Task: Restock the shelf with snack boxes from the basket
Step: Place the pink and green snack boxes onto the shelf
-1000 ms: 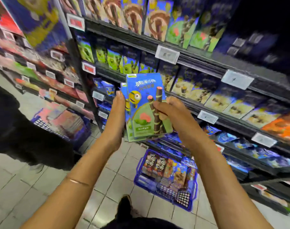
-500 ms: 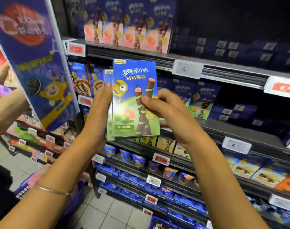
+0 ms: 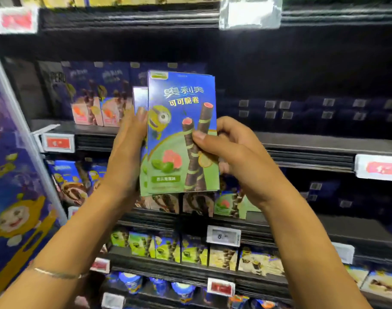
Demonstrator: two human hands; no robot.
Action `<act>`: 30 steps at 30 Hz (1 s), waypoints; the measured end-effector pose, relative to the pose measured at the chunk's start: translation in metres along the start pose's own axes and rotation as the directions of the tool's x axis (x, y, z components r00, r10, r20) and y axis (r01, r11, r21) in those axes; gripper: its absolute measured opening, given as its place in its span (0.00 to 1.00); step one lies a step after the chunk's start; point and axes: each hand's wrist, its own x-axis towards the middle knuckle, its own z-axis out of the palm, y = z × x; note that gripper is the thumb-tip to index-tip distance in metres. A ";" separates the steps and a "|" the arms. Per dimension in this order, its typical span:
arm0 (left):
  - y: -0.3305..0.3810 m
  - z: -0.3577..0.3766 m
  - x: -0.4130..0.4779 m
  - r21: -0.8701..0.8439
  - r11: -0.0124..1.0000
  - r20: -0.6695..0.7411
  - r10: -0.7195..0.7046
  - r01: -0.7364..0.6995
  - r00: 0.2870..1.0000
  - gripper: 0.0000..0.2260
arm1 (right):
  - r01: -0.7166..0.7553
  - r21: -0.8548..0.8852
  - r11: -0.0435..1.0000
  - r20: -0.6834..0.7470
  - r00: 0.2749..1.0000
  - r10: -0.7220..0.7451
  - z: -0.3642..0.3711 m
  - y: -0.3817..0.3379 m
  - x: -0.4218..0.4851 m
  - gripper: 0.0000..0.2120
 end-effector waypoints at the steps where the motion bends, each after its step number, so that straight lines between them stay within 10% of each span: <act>1: 0.001 0.001 0.007 0.006 1.000 0.019 0.017 -0.017 1.000 0.30 | 0.005 0.007 1.000 -0.007 1.000 -0.004 -0.002 0.000 0.006 0.26; 19: 0.013 -0.030 0.083 -0.145 0.976 0.086 0.174 -0.160 0.981 0.31 | -0.046 -0.123 0.991 -0.383 0.924 -0.005 -0.084 -0.005 0.043 0.04; 30: 0.013 -0.016 0.080 -0.135 0.975 0.072 0.185 -0.174 0.980 0.22 | -0.312 -0.554 0.772 -0.496 0.869 -0.005 -0.120 0.027 0.160 0.15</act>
